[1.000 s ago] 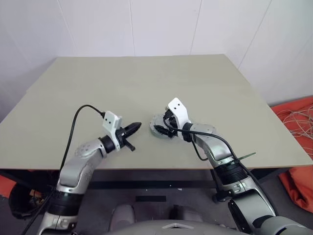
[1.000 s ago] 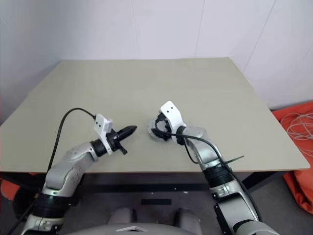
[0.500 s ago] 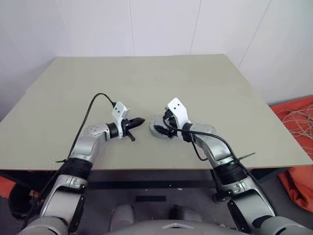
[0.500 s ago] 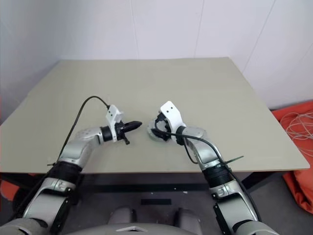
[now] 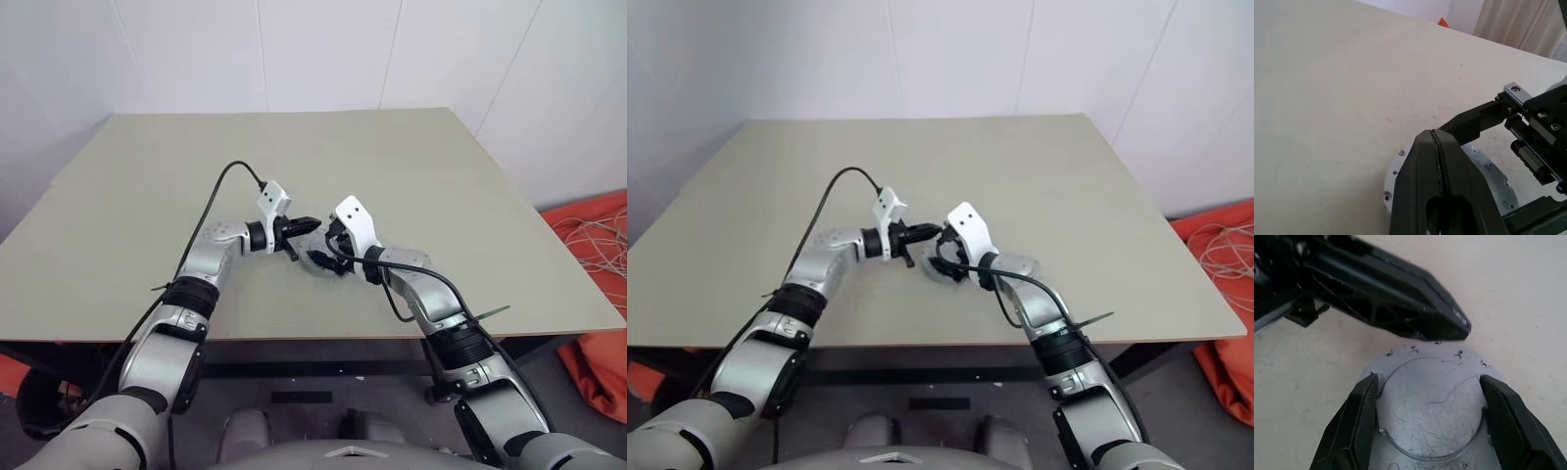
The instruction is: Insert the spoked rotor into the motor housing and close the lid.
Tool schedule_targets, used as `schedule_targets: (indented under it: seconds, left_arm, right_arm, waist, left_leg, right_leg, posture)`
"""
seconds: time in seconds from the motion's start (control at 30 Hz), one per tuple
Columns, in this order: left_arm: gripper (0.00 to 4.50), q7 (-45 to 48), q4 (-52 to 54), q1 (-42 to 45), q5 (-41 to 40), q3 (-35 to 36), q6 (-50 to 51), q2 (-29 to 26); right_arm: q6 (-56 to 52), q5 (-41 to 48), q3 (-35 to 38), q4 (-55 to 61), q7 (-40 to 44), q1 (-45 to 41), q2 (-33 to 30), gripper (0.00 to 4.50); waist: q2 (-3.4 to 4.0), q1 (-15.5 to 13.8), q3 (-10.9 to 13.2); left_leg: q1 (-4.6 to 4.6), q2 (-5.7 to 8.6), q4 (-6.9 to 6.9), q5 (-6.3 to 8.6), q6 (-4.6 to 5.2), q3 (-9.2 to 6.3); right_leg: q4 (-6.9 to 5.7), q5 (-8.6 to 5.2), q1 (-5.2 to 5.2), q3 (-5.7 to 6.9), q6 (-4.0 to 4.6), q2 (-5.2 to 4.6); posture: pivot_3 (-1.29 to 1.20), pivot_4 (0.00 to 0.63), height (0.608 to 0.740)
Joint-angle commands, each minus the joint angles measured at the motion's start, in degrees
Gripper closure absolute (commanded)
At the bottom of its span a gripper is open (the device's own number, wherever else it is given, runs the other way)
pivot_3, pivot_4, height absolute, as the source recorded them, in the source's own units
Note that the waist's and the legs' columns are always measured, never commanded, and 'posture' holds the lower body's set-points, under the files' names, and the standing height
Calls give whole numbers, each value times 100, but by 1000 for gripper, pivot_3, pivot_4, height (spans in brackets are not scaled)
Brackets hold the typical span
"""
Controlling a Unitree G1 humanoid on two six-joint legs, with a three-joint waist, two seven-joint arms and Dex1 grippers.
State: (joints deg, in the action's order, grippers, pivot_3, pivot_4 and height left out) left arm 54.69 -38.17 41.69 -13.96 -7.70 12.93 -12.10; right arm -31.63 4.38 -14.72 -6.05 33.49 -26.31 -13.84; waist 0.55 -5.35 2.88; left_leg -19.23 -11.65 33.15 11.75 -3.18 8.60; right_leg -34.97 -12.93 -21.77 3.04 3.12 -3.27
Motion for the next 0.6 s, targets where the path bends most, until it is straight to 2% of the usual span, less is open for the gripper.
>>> schedule_targets:
  seconds: [0.03,0.6]
  left_arm:
    - [4500,173,-167,182,108,-30,-23,41]
    - [4500,412,-775,402,707,-259,146,-20]
  right_arm:
    - [-68,-46,-140,78,-4,30,81,1303]
    - [-111,16,-164,212,7,58,172,1303]
  waist:
    - [-1,-1,0]
    - [-2,-3,1]
  left_leg:
    - [-1,0,0,0,0,0]
    - [12,0,-2,-1,-1,0]
  right_leg:
    - [0,0,0,0,0,0]
    - [0,0,8,0,0,-1]
  posture:
    - [0,0,740]
    - [0,0,740]
